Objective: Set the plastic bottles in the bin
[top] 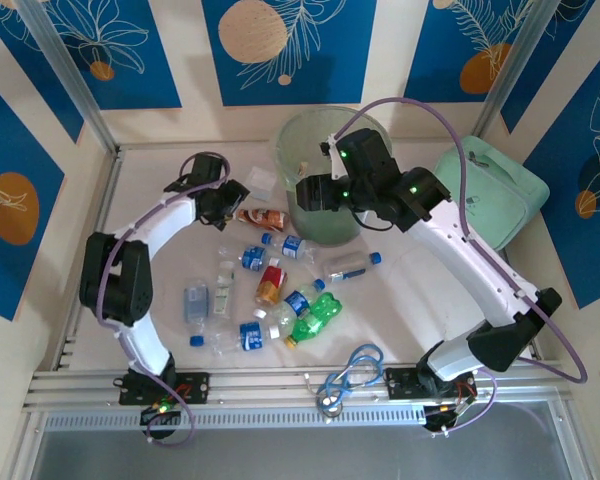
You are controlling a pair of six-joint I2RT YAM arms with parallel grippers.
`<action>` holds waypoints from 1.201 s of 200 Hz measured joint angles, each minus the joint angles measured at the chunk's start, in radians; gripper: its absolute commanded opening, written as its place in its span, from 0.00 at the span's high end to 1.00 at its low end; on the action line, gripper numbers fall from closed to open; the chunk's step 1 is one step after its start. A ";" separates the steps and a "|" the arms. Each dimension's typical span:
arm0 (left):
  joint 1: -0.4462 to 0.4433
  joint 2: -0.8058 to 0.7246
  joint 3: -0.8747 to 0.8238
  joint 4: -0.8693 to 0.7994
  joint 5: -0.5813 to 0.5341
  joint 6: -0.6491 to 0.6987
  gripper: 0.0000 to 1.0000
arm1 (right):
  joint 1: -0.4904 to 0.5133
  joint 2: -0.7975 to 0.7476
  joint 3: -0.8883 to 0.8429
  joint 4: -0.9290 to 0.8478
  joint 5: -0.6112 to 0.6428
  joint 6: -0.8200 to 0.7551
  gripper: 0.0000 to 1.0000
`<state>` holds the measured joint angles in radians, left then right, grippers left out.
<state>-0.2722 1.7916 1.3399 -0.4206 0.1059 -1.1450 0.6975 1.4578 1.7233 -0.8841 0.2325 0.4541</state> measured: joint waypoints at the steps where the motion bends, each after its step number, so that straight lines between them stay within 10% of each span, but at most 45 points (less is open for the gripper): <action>1: 0.000 0.004 0.005 -0.002 -0.003 -0.002 0.27 | 0.000 0.000 0.000 0.000 0.000 0.000 0.30; 240: -0.056 0.373 0.344 -0.276 -0.115 -0.101 0.40 | -0.018 -0.058 -0.140 0.071 -0.004 0.022 0.30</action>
<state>-0.3279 2.1643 1.6836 -0.6968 -0.0093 -1.2465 0.6800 1.3994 1.5833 -0.8135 0.2287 0.4763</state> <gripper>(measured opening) 0.622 0.699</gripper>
